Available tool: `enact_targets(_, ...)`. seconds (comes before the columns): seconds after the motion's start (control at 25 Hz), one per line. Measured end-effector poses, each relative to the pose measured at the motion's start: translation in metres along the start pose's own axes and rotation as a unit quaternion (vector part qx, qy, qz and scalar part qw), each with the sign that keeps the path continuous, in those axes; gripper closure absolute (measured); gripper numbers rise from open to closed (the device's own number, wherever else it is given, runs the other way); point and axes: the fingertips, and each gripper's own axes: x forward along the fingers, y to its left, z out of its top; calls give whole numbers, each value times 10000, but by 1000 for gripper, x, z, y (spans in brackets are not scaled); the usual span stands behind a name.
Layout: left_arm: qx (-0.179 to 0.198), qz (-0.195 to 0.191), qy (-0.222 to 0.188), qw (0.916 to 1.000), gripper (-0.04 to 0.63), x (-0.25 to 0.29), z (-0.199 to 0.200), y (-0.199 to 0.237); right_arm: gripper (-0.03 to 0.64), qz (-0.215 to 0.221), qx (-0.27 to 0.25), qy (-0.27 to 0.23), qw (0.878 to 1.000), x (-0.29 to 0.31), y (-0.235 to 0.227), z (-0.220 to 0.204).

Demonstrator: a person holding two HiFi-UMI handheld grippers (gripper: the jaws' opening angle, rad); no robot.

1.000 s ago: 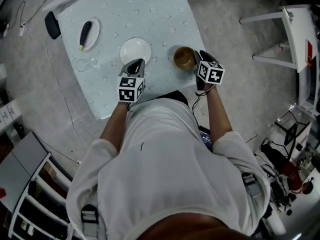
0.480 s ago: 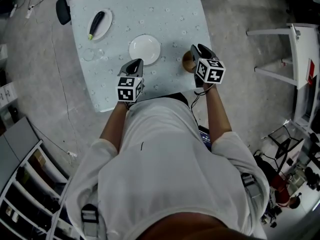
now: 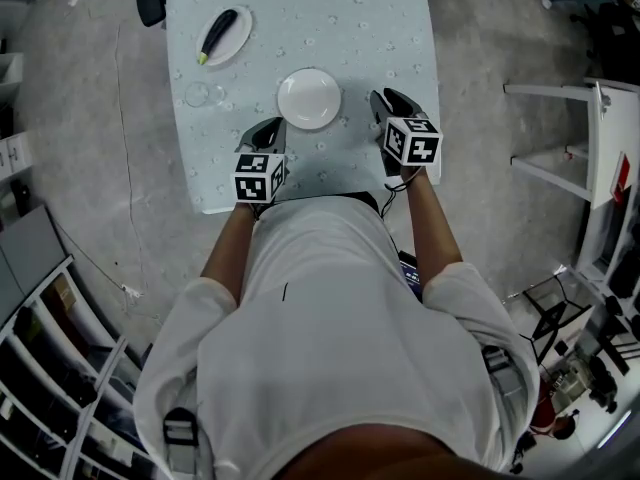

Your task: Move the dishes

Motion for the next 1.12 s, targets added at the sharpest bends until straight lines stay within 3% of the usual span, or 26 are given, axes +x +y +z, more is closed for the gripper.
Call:
enact_targets(0.52,-580,162,182,9980,577,10,-9,33,502,696,-341,619,9951,48,44,0)
enact_targets(0.92,-1007,-62,659,9927,575,49,-15,48,494,1006,-189,1081,9889,85,58,-9)
enact_targets(1.12,-1305,-221,854,9875,460,66,-17,50,480,1041,-191,1267,9863,101,57,-14)
